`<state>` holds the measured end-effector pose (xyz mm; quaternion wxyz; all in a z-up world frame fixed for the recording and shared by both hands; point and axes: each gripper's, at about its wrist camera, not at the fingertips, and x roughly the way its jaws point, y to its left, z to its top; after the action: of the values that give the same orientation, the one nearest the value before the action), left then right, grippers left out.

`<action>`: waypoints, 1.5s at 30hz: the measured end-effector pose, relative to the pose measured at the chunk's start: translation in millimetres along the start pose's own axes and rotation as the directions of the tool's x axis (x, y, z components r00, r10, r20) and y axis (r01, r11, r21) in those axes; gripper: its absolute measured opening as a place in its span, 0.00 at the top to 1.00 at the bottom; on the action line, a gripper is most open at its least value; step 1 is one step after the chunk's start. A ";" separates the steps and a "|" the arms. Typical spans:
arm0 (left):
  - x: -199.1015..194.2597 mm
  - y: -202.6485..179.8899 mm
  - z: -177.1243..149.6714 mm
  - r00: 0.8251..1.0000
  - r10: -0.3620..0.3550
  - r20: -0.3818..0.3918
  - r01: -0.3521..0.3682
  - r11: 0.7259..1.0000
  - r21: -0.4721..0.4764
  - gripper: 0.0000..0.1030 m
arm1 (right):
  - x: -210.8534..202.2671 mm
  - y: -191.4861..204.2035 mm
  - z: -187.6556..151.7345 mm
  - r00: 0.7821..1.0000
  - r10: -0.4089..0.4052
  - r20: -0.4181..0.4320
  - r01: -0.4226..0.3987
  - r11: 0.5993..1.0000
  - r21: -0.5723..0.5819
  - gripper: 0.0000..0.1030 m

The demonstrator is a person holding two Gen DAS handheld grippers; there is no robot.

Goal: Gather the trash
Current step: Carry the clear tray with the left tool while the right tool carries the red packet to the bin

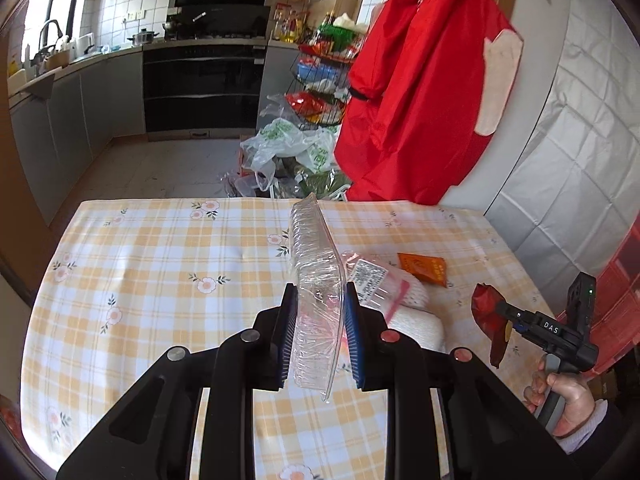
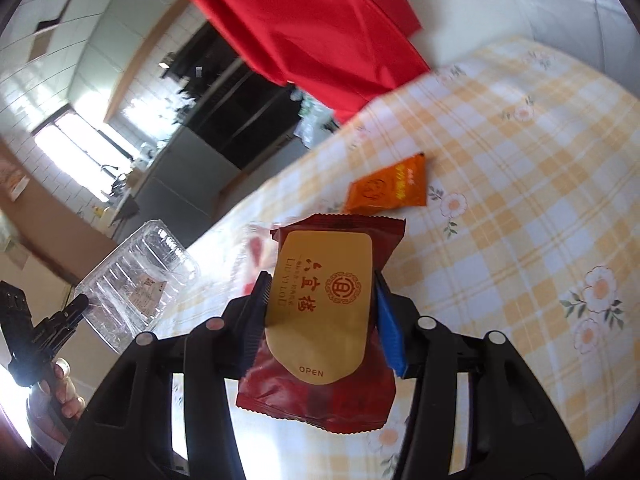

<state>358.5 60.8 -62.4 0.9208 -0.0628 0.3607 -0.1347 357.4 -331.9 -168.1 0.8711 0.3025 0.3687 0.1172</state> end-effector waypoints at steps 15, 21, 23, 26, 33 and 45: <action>-127.4 -53.7 -92.6 0.990 -0.026 0.135 0.029 0.999 -0.017 0.78 | -116.2 77.5 -73.0 0.994 0.076 0.080 -0.052 0.961 -0.272 0.51; -157.3 -59.8 -135.5 0.987 -0.043 0.155 0.050 0.998 -0.041 0.79 | -142.3 86.0 -115.4 0.995 0.078 0.058 -0.057 0.951 -0.305 0.51; -163.7 -60.7 -148.4 0.987 -0.046 0.154 0.053 0.998 -0.044 0.82 | -147.3 86.8 -127.9 0.996 0.076 0.049 -0.057 0.948 -0.312 0.51; -170.6 -61.9 -165.3 0.987 -0.061 0.146 0.069 0.996 -0.048 0.87 | -153.2 88.0 -149.6 0.997 0.074 0.030 -0.060 0.944 -0.323 0.51; -167.9 -68.6 -205.3 0.990 -0.097 0.098 0.103 0.993 -0.051 0.88 | -157.1 86.8 -205.4 0.998 0.065 -0.020 -0.068 0.929 -0.364 0.51; -174.1 -62.6 -235.2 0.996 0.001 0.086 0.005 0.997 -0.077 0.88 | -160.5 87.8 -233.7 0.996 0.068 -0.063 -0.087 0.917 -0.389 0.51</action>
<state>63.1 47.7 -108.4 0.9321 -0.1046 0.3258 -0.1188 79.9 -228.1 -149.9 0.8996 0.1338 0.3463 0.2300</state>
